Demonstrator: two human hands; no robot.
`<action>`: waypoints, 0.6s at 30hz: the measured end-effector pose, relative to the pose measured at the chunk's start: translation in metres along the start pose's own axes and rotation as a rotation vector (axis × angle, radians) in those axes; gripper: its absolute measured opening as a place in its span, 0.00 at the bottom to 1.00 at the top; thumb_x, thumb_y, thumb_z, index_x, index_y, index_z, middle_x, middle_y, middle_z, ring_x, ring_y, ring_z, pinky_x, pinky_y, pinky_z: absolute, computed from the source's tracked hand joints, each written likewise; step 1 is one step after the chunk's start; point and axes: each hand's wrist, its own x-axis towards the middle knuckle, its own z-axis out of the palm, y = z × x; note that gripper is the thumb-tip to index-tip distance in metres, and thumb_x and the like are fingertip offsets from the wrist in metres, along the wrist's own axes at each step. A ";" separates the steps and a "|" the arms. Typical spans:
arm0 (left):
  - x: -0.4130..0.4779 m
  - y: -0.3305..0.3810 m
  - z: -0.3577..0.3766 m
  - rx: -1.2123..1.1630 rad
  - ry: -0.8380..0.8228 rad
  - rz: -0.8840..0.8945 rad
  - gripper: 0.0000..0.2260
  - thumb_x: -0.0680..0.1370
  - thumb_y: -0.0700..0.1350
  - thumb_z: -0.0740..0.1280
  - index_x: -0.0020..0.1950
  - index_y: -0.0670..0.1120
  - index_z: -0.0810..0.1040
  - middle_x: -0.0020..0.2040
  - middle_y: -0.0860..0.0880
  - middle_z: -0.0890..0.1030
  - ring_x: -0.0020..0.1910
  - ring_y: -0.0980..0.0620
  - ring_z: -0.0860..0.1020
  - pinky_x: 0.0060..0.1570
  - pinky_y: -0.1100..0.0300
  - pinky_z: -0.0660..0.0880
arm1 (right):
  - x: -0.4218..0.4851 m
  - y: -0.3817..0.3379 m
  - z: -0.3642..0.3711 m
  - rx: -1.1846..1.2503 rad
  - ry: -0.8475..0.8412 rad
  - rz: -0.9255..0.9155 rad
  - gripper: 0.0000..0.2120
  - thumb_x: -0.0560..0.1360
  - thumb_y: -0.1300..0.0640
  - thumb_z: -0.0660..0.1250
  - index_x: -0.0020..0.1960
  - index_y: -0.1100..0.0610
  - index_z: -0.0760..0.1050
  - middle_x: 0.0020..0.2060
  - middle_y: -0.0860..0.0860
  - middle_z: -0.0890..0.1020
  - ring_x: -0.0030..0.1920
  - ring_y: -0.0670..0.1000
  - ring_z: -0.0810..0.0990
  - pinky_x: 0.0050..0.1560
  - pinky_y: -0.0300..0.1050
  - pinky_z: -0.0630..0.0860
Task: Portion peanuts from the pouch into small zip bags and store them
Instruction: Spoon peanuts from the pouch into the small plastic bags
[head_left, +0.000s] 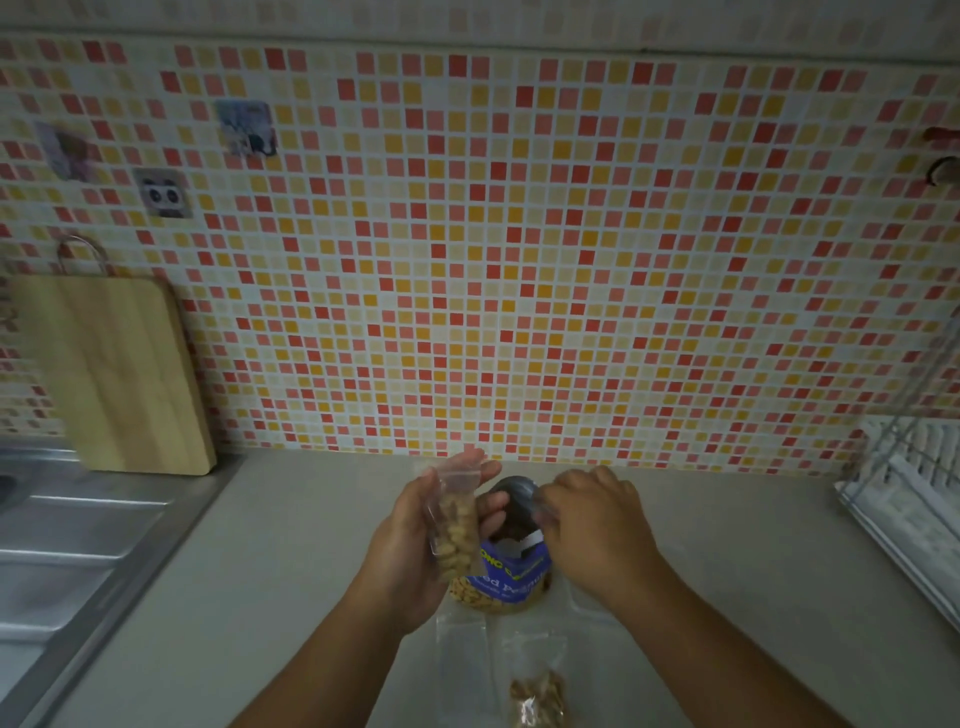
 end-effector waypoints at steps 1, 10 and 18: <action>-0.003 -0.002 0.000 0.027 -0.006 -0.016 0.21 0.76 0.51 0.54 0.61 0.43 0.77 0.61 0.42 0.80 0.58 0.42 0.79 0.60 0.51 0.75 | -0.004 -0.005 -0.003 0.202 0.107 0.034 0.10 0.76 0.49 0.62 0.50 0.48 0.81 0.46 0.46 0.82 0.49 0.51 0.77 0.50 0.46 0.70; -0.024 -0.021 -0.008 0.317 -0.097 -0.044 0.22 0.78 0.60 0.52 0.67 0.55 0.72 0.67 0.53 0.75 0.66 0.51 0.73 0.66 0.49 0.69 | -0.041 -0.035 0.004 1.412 -0.207 0.419 0.07 0.75 0.57 0.67 0.49 0.57 0.82 0.45 0.55 0.85 0.48 0.55 0.83 0.52 0.52 0.80; -0.009 -0.092 -0.089 0.985 0.407 -0.403 0.13 0.73 0.52 0.69 0.53 0.47 0.77 0.47 0.45 0.80 0.40 0.48 0.77 0.48 0.53 0.76 | -0.073 -0.002 0.085 0.877 -0.436 0.638 0.09 0.67 0.50 0.69 0.29 0.48 0.78 0.30 0.52 0.80 0.37 0.53 0.78 0.48 0.55 0.79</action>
